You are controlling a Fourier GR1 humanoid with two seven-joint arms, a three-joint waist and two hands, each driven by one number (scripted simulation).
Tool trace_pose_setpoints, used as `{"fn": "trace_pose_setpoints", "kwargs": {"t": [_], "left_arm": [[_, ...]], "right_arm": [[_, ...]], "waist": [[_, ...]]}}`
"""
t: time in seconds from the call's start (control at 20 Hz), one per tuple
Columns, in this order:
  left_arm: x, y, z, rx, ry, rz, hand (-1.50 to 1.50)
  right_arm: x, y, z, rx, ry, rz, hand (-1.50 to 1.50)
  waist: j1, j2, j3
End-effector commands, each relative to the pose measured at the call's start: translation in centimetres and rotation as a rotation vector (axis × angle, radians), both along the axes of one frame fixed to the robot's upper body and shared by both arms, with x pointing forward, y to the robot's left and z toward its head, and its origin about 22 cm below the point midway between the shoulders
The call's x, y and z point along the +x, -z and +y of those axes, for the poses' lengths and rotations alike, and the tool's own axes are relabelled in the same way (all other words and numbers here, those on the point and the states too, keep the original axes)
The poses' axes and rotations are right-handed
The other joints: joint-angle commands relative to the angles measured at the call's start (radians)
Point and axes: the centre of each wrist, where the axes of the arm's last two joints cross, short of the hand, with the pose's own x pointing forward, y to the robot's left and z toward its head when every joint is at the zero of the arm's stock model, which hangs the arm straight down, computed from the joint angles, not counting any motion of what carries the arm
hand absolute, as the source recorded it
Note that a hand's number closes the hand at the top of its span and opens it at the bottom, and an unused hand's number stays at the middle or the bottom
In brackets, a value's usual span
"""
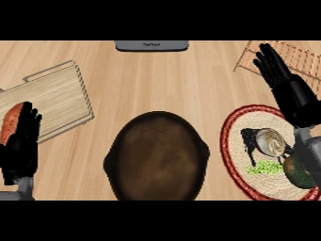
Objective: Pick the cupcake from the placemat and place it in the tiered shelf
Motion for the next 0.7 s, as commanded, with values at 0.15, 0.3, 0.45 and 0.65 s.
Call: {"fn": "trace_pose_setpoints", "kwargs": {"t": [0.15,0.3,0.45,0.65], "left_arm": [[-0.3,-1.7,3.8,0.043,0.116,0.117,0.00],[-1.1,-0.1,3.4,0.039,0.119,0.173,0.00],[-1.9,0.8,3.0,-0.010,0.165,0.219,0.00],[-0.5,-1.1,3.7,0.011,0.208,0.212,0.00]], "right_arm": [[-0.7,1.1,-0.1,-0.048,-0.089,-0.035,1.50],[-1.4,0.5,-7.0,-0.491,0.324,-0.018,1.50],[-3.0,4.4,-3.5,-0.395,0.508,-0.153,1.50],[-8.7,6.8,3.3,-0.302,0.333,-0.085,-1.50]], "waist": [[0.007,0.008,-0.004],[-0.065,0.009,-0.022],[-0.038,0.001,-0.007],[-0.010,0.004,-0.005]]}}
